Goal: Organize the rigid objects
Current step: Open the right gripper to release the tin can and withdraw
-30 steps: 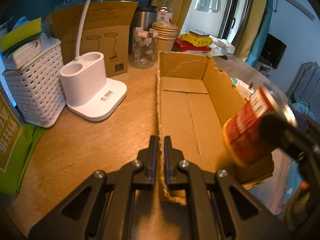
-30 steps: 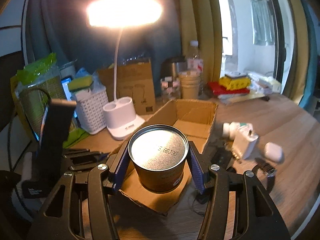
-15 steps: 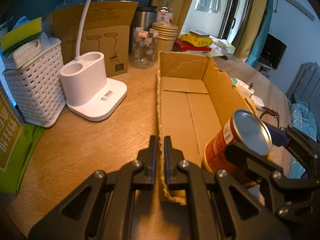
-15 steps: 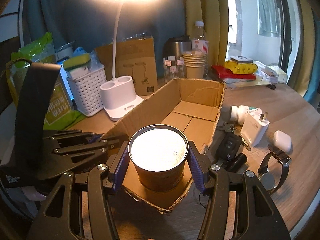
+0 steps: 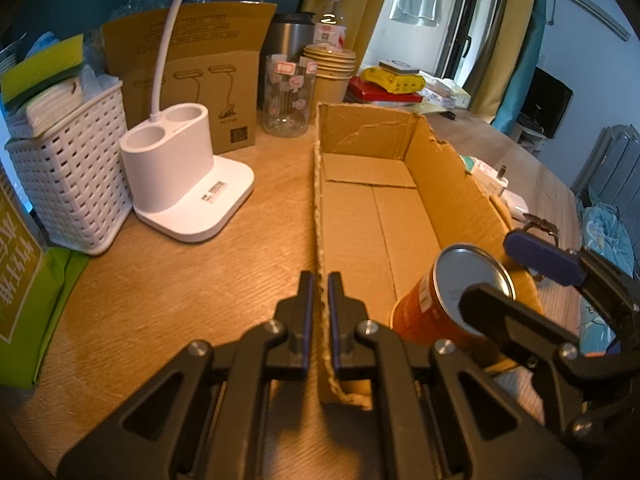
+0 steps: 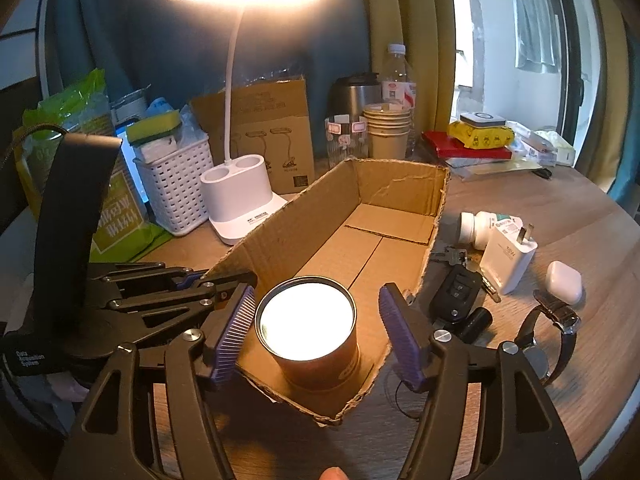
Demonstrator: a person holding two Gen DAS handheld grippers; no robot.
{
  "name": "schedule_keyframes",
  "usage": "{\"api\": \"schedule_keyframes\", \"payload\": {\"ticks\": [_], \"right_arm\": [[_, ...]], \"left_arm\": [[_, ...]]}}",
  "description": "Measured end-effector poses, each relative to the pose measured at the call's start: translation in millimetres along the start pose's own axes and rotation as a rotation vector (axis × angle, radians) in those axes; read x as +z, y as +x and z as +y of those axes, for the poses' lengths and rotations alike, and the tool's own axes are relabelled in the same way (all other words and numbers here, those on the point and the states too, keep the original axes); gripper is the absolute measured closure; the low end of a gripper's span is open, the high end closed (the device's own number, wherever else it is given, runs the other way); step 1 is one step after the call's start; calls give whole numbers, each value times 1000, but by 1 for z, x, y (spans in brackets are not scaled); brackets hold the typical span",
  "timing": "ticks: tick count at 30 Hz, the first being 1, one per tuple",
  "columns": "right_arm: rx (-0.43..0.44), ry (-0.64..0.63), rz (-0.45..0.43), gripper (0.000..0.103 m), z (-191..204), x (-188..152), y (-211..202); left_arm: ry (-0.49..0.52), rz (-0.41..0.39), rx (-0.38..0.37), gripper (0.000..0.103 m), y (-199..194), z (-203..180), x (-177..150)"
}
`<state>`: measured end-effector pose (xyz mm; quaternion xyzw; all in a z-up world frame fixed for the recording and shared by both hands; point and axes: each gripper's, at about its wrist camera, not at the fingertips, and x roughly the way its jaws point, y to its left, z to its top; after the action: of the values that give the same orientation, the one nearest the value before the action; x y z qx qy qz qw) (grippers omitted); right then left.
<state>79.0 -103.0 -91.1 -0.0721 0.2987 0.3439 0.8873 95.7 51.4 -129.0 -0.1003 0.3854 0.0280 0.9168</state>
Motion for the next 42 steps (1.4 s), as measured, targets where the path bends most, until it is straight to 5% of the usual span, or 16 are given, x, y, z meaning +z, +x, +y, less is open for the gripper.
{"api": "schedule_keyframes", "payload": {"ticks": [8, 28, 42], "right_arm": [[-48, 30, -51, 34, -15, 6, -22], [-426, 146, -126, 34, -85, 5, -67], [-460, 183, -91, 34, -105, -5, -59]], "left_arm": [[1, 0, -1, 96, 0, 0, 0], [1, -1, 1, 96, 0, 0, 0], [7, -7, 7, 96, -1, -1, 1]]}}
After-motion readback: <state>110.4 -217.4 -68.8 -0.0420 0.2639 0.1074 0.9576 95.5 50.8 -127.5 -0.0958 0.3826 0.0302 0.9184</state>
